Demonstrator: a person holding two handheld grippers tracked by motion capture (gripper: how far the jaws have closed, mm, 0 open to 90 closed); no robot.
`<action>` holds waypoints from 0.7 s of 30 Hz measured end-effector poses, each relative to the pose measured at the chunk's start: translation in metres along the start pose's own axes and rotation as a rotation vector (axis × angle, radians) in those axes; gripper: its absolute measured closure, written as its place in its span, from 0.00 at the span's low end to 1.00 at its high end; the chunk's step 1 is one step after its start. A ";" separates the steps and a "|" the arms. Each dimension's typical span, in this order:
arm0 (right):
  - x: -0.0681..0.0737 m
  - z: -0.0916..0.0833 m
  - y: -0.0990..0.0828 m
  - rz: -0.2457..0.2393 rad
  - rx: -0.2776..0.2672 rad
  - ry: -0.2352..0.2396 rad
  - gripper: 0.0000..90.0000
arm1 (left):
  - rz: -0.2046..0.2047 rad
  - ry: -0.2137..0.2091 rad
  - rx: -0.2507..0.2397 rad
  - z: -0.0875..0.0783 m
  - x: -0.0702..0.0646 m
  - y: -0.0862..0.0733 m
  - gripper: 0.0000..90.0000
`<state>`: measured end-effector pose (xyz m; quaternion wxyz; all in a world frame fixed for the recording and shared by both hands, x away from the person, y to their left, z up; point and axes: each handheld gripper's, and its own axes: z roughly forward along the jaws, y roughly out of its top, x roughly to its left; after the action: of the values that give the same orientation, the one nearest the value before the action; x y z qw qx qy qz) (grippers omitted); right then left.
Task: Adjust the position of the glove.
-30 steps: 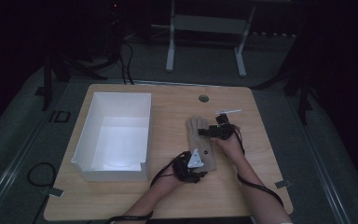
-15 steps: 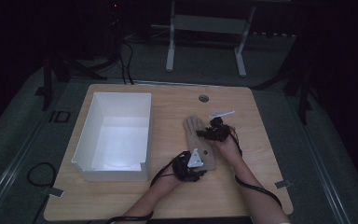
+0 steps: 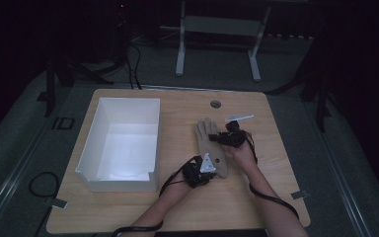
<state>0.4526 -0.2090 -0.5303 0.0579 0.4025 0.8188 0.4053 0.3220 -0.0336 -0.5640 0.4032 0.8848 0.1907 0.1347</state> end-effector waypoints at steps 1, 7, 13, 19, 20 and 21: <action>0.001 -0.002 0.001 -0.004 -0.007 -0.006 0.81 | 0.001 -0.001 0.000 -0.001 0.000 0.000 0.91; 0.005 -0.011 0.006 -0.004 -0.037 -0.002 0.81 | -0.009 0.005 -0.003 -0.010 0.002 0.007 0.91; 0.013 -0.027 0.017 -0.021 -0.065 0.000 0.81 | -0.011 -0.001 -0.006 -0.024 0.002 0.019 0.91; 0.023 -0.045 0.029 -0.038 -0.105 0.019 0.81 | -0.001 0.008 -0.004 -0.043 0.002 0.034 0.91; 0.025 -0.048 0.031 -0.046 -0.114 0.018 0.81 | 0.002 0.009 -0.003 -0.046 0.002 0.036 0.91; 0.027 -0.051 0.033 -0.048 -0.122 0.024 0.81 | 0.011 0.018 0.004 -0.052 0.002 0.041 0.91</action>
<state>0.4333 -0.2096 -0.4665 0.0822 0.3738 0.8026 0.4575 0.3123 -0.0231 -0.4993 0.3988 0.8856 0.1896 0.1443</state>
